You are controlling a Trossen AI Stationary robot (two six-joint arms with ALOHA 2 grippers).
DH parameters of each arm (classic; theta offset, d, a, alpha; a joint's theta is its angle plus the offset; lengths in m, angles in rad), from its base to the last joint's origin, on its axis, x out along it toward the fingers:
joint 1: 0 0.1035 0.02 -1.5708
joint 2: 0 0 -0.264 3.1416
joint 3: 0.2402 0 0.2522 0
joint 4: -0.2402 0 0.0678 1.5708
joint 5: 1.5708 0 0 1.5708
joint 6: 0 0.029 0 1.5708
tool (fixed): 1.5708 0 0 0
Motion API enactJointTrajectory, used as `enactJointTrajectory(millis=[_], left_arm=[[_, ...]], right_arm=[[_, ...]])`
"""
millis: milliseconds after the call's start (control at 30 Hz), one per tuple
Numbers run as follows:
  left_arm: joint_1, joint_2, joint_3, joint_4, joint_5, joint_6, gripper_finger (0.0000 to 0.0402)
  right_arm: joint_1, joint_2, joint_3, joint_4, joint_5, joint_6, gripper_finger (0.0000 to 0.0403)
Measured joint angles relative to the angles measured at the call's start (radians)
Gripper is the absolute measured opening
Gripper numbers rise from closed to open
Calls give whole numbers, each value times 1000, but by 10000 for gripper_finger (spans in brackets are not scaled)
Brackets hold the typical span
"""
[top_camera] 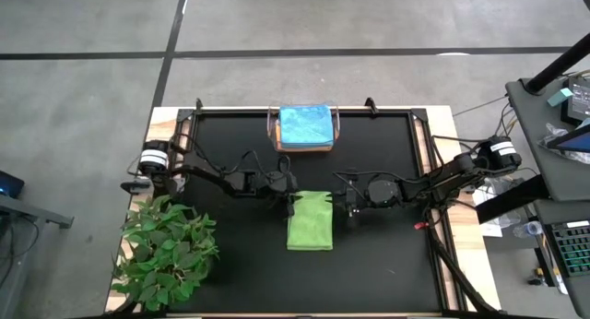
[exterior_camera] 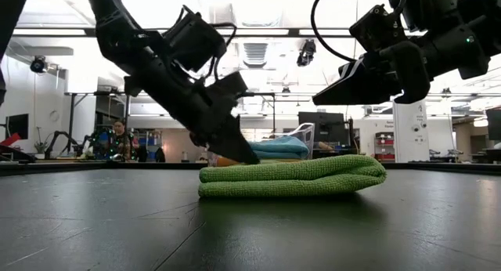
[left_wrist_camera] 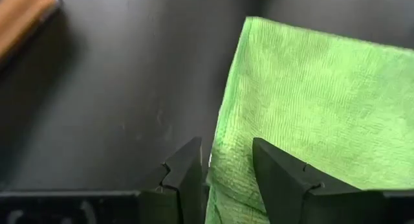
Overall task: Fold microfiber towels
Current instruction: Fold the green microfiber cloth
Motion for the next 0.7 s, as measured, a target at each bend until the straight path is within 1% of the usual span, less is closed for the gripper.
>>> enactJointTrajectory(millis=[100,200,333,467,500,700], left_arm=[[-1,6,5,2,5,21,122],[-2,0,8,1,11,43,108],[-2,-12,8,6,11,52,65],[-2,-12,8,2,39,53,13],[-2,-12,8,2,40,53,7],[4,-12,8,15,25,25,16]], right_arm=[[0,0,0,0,0,0,52],[0,0,0,0,0,-1,52],[0,0,0,0,0,-4,52],[0,0,0,0,0,-5,52],[0,0,0,0,0,-5,52],[0,0,0,0,0,-6,52]])
